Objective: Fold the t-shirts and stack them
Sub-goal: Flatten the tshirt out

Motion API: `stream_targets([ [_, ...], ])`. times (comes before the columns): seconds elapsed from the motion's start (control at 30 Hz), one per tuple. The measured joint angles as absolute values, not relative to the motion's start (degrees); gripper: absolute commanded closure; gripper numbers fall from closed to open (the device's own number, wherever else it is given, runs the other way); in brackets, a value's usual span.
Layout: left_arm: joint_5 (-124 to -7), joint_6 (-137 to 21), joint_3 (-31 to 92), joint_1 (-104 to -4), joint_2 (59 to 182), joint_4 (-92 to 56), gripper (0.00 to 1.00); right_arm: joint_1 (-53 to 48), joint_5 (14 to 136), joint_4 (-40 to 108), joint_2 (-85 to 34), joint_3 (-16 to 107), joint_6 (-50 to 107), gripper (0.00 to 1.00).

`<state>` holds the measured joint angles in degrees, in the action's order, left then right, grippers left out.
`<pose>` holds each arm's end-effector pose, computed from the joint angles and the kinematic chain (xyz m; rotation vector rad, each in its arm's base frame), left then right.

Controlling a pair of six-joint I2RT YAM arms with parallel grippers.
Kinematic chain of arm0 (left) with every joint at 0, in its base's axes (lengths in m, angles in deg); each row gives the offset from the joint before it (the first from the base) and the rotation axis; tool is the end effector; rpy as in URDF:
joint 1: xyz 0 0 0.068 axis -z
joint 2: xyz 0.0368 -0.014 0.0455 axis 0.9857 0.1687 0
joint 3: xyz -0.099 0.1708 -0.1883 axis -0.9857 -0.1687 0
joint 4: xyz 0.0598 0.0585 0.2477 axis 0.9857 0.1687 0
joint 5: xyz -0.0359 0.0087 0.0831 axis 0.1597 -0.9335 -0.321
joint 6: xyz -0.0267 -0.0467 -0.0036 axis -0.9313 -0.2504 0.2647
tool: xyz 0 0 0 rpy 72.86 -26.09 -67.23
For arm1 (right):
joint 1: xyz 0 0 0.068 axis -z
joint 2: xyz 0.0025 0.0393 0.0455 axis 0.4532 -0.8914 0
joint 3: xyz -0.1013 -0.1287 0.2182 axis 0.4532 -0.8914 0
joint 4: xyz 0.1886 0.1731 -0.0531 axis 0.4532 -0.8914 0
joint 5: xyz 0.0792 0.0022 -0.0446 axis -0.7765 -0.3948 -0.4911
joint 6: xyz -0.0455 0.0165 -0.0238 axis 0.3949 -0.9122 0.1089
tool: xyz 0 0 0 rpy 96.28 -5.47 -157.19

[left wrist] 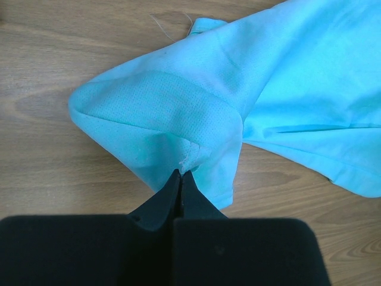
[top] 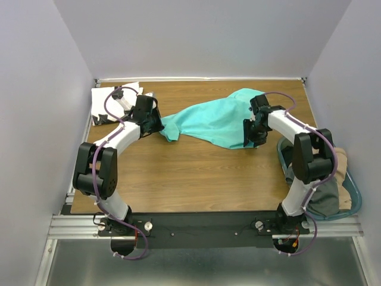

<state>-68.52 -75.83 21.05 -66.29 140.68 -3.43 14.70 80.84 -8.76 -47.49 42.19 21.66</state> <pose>0.3487 -0.0903 0.2181 -0.2735 2.3859 -0.4696 0.3418 0.0754 0.1892 0.0235 2.8849 0.1351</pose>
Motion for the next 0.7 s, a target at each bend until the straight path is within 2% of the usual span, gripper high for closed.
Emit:
stream_targets([
  [0.33,-68.5,-75.8,20.4,-66.3,139.4,-3.4,1.00,14.7,81.1,-3.9,-56.1,49.8,21.9,0.45],
  [0.7,-68.5,-76.2,20.4,-66.0,139.4,-3.3,1.00,14.7,82.0,-0.7,-56.5,55.0,23.2,0.44],
])
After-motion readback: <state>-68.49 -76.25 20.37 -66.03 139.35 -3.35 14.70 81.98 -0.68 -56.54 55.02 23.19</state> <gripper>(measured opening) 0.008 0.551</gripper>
